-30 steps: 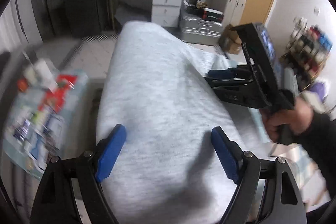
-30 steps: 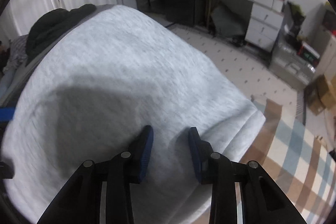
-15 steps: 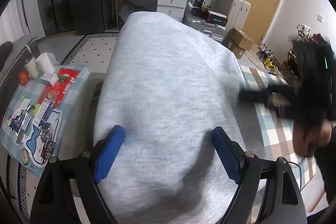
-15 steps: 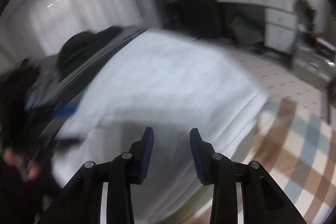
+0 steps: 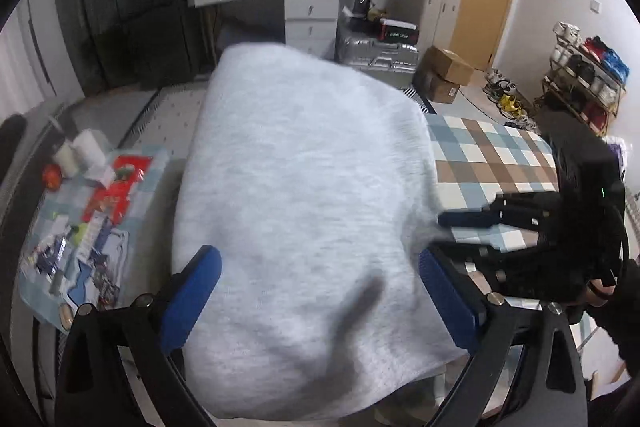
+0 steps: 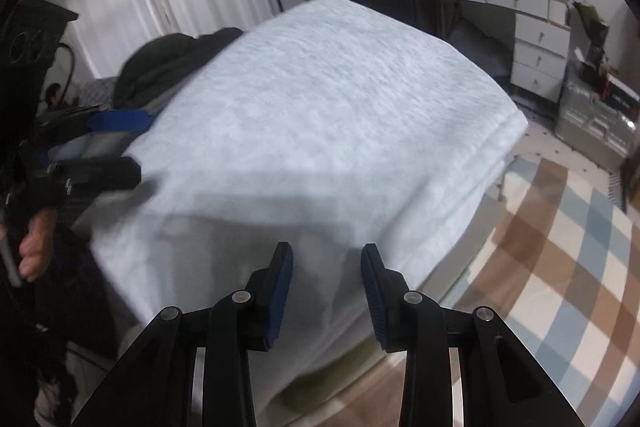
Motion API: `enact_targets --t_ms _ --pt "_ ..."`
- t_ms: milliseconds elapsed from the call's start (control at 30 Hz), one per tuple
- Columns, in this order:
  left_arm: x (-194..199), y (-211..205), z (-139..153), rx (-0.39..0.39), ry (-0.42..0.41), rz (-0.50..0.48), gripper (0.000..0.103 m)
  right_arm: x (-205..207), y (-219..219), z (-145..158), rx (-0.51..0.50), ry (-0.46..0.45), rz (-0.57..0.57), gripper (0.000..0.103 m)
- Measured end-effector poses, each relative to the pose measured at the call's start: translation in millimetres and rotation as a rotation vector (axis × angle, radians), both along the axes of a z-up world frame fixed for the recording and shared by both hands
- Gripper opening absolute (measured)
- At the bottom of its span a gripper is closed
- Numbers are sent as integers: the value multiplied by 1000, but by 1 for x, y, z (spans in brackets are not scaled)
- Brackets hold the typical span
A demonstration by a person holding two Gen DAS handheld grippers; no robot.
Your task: Fold large clothes
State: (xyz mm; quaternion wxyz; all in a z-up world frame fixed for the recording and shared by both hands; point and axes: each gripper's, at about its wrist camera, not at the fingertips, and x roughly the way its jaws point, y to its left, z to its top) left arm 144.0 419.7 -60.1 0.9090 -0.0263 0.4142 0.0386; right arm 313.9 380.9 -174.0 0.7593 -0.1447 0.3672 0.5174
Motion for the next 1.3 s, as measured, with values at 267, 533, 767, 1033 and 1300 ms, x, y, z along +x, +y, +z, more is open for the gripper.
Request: enact_targets --t_ms 267,533,767,1033,1300 --pt "25 4 -38 100 80 83 98 1 -9 -37 16 60 -37 35" --pt "-64 -53 16 133 -292 215 100 -44 -116 14 259 -16 -113 42" --pt "-167 -130 37 177 -561 267 102 -138 -221 69 592 -244 -207 103" --pt "-216 -168 35 162 -598 403 102 -208 -268 95 640 -329 -239 103" --pt "-216 -182 30 206 -586 359 102 -241 -276 89 574 -423 -271 103"
